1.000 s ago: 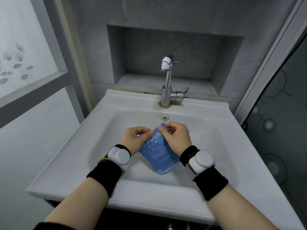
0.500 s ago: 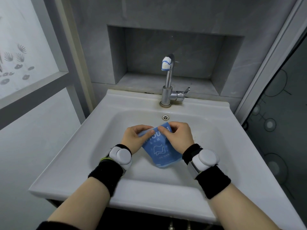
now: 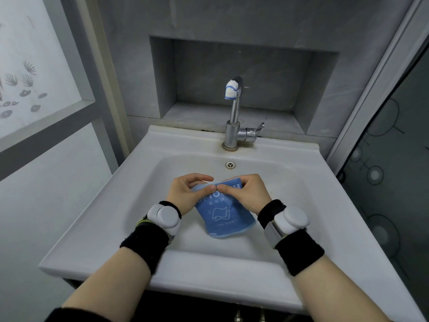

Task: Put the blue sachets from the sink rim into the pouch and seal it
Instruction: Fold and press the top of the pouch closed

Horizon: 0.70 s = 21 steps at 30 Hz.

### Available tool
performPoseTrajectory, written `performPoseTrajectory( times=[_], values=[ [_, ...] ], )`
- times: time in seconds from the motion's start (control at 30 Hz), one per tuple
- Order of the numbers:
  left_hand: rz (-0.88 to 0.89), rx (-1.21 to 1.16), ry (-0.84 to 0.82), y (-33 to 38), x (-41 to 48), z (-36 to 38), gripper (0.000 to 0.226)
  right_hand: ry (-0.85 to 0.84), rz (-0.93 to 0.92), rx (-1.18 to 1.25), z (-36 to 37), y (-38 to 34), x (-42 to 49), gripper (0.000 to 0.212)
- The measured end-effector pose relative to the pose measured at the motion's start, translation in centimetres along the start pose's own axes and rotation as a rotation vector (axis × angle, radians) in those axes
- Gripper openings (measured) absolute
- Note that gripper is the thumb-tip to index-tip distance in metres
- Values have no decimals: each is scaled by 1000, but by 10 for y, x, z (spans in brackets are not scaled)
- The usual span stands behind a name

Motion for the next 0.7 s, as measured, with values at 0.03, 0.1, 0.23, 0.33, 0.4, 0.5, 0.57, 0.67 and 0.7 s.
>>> performPoseTrajectory(
  times=[0.03,0.1,0.23,0.33,0.4,0.5,0.57,0.67,0.7],
  values=[
    [-2,-5,1,0,0,0,22,8,-16,-4,-1,-2,0,9],
    [-8,-10,7,-1,1,-1,27,24,-39,-20,-2,-4,0,8],
    [-35,-39,79,-5,4,-9,34,87,-26,36,-6,-5,-1,6],
    [-80,-180,86,-10,5,-9,36,115,4,174,-8,-6,-3,7],
    [-132,-313,38,-13,3,-1,43,89,21,246,-4,-5,-4,11],
    [-178,-387,1,-16,1,5,50,69,39,298,0,-5,-4,13],
    [-173,-355,14,-17,1,3,45,68,38,283,0,-5,-4,11],
    [-153,-290,35,-16,1,-1,34,64,28,249,-1,-5,-4,9],
    [-147,-276,37,-15,1,-2,32,57,24,244,0,-5,-4,10]
  ],
)
Point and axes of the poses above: each hand's wrist, its own x-axis towards the middle knuckle, its own z-axis out of the palm, y = z × x, the point moved 8 cm from there along x, towards the middle knuckle, and after that the axes turned 6 degrees about -y, right-handed, at the moved point
